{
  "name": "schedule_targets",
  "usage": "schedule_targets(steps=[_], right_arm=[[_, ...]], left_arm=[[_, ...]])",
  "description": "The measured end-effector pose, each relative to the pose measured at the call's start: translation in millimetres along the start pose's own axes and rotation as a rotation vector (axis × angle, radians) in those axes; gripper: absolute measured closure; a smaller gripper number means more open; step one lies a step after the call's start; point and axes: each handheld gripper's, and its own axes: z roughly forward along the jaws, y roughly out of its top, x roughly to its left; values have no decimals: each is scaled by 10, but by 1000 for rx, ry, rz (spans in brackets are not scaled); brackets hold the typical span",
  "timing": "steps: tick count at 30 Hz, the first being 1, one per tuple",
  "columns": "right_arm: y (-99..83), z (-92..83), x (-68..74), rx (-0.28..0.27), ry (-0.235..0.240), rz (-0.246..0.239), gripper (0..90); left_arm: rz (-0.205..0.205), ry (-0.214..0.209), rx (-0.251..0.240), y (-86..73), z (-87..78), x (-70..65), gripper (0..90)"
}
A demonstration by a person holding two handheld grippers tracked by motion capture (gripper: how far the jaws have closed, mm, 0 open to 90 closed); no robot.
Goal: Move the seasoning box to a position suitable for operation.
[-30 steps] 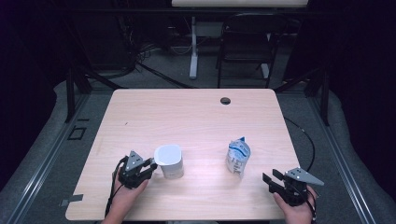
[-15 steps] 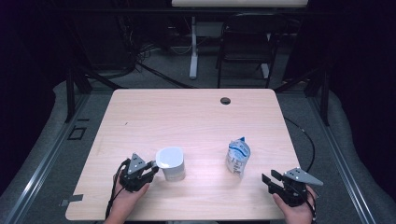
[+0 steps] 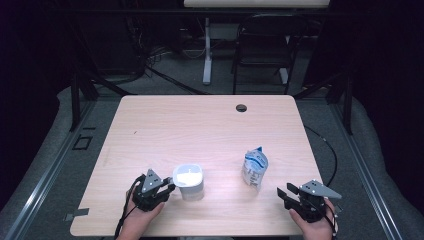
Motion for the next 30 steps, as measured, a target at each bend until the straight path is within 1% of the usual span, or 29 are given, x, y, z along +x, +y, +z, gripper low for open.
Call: schedule_targets(steps=[3,4,5,6,8,12,17,22,25,27,30], right_arm=[[6,-4,13,7,7,-3,558],[6,-4,20,8,12,-2,559],[4,1,27,1,14,-2,559],[7,-1,32,4,16,-7,558],[10,-1,49,2,19,-14,559],[19,4,85,14,38,-45,568],[27,11,135,33,43,-104,591],[38,6,172,21,49,-134,590],[41,7,191,23,50,-161,592],[41,14,209,15,58,-163,591],[43,16,229,13,53,-179,578]], left_arm=[[10,-10,2,6,-3,-52,709],[18,-12,4,9,-5,-68,710],[17,-15,1,11,-3,-89,709],[27,-18,4,16,-7,-102,710],[31,-20,3,23,-11,-135,710],[38,-30,6,29,-3,-181,709],[49,-47,4,38,17,-249,709],[62,-66,3,48,35,-322,709],[65,-74,1,55,45,-369,709],[69,-78,-2,60,54,-400,710],[70,-80,-1,66,61,-428,709]])
